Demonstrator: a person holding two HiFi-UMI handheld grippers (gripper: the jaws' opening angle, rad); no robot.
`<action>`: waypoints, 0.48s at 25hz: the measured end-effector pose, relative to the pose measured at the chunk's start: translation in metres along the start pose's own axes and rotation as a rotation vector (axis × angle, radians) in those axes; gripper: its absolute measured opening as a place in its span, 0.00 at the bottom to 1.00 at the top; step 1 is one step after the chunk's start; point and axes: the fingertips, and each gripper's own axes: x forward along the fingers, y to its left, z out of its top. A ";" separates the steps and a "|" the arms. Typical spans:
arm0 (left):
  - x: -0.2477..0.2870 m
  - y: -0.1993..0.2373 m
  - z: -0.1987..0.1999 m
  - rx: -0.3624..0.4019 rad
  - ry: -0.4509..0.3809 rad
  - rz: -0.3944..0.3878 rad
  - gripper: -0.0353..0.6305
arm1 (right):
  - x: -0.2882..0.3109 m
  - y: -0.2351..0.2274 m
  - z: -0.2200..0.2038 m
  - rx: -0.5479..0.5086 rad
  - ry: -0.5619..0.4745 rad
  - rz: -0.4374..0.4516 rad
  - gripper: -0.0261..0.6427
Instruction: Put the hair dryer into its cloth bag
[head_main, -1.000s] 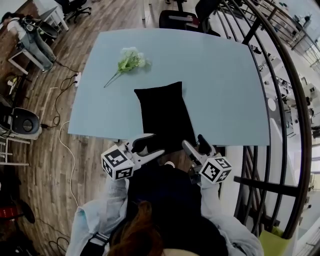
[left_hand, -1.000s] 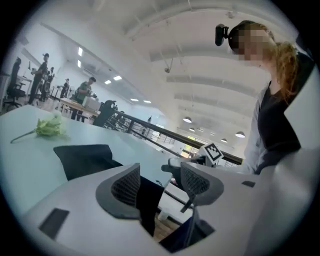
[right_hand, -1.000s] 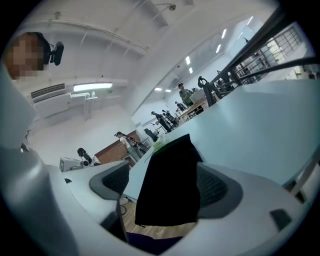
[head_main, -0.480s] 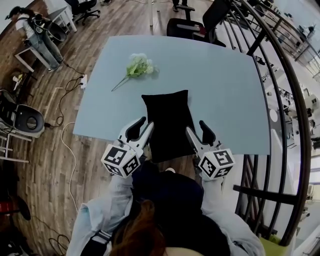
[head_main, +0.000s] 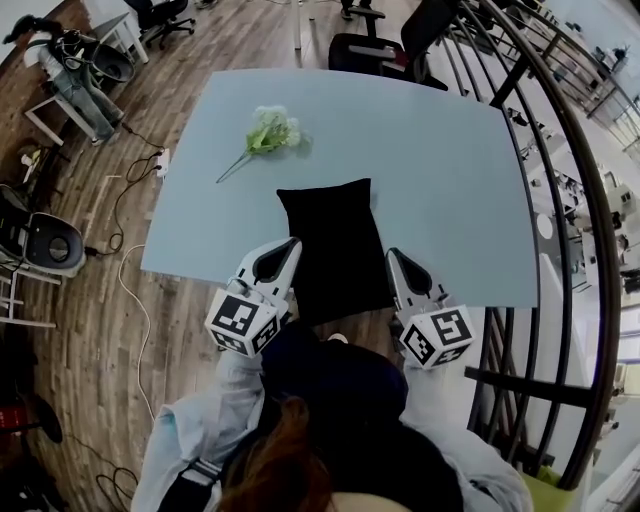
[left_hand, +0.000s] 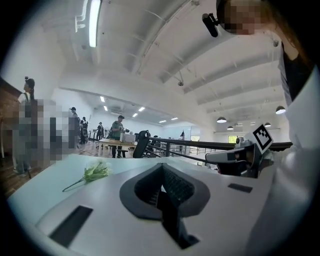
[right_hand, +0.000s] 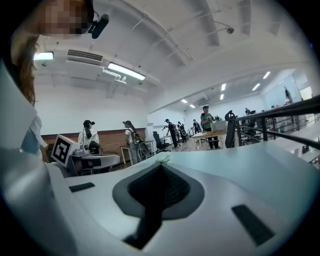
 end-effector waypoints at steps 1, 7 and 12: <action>0.000 -0.001 -0.002 0.017 0.009 -0.004 0.08 | -0.002 -0.001 -0.001 0.008 0.007 0.003 0.05; 0.000 -0.003 -0.007 0.061 0.052 -0.021 0.08 | -0.009 -0.020 0.001 0.034 0.019 -0.058 0.05; -0.003 -0.003 -0.011 0.053 0.061 -0.004 0.08 | -0.013 -0.021 -0.001 0.052 0.017 -0.064 0.05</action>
